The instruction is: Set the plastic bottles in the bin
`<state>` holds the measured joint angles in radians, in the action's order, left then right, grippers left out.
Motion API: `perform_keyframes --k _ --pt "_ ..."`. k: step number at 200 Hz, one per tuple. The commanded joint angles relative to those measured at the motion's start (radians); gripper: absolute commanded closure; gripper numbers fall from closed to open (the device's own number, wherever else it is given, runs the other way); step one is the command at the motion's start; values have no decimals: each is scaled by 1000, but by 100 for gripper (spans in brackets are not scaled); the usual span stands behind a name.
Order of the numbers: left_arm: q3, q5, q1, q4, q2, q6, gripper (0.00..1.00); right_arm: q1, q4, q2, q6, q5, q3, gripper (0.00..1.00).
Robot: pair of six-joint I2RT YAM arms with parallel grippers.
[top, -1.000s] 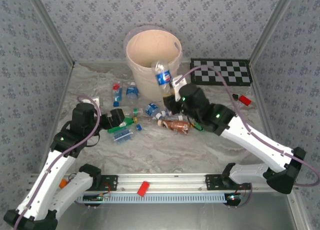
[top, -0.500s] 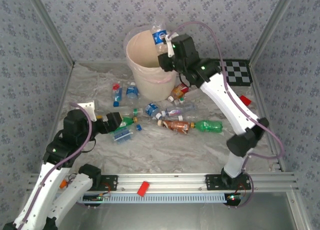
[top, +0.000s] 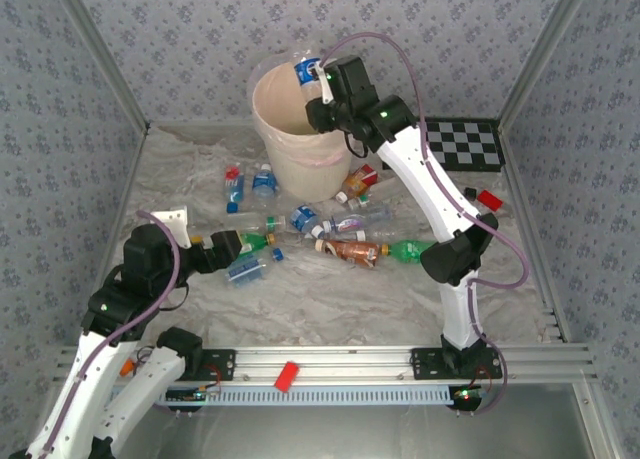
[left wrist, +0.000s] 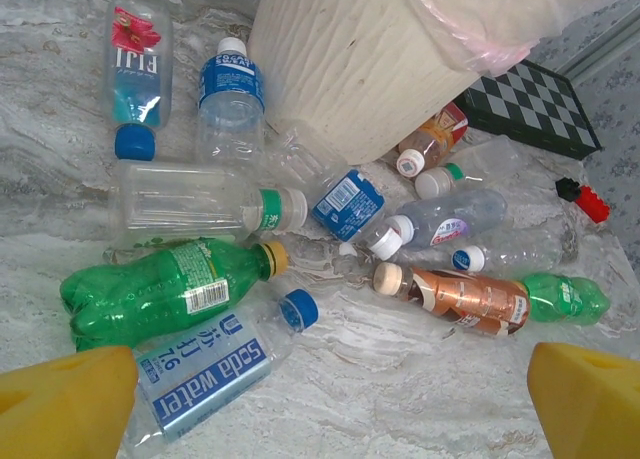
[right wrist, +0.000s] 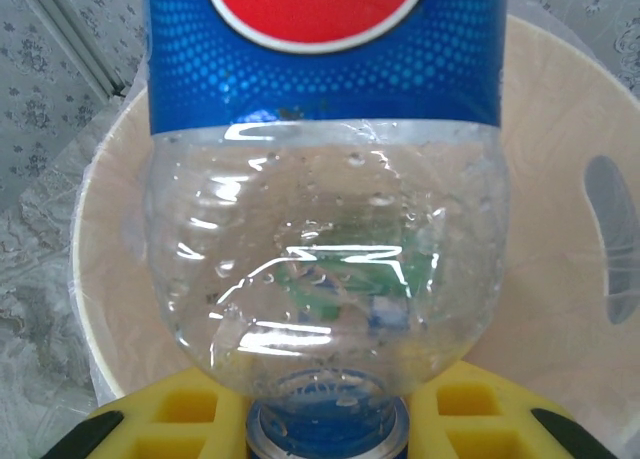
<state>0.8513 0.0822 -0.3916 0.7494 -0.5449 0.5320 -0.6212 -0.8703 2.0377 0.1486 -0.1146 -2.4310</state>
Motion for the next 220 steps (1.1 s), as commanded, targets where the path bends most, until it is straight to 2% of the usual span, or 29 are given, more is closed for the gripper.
perform_keyframes --k 1,17,23,28,40,52,159,186,220 --pt "0 1 5 10 11 -20 0 5 -15 4 7 10 -39 72" --pt "-3 1 5 7 9 -18 0 5 -8 0 10 -5 -38 68" --pt "-2 3 5 6 8 -18 0 5 -7 -2 8 -9 -37 62" --pt "-2 2 5 9 8 -18 0 3 -6 -4 5 -8 -37 53" --pt "-1 3 5 9 8 -18 0 -1 -4 -8 4 -15 -36 20" --pt "-1 1 5 10 8 -18 0 -8 -1 -15 -3 -26 -33 0" --pt "-24 -24 5 6 -2 3 0 -55 20 -94 -30 -55 36 0" --pt "-47 -52 5 -1 -11 11 0 -77 49 -169 -29 -63 147 0" --pt "-110 -82 5 -48 -10 38 0 -104 152 -326 -13 -56 414 0"
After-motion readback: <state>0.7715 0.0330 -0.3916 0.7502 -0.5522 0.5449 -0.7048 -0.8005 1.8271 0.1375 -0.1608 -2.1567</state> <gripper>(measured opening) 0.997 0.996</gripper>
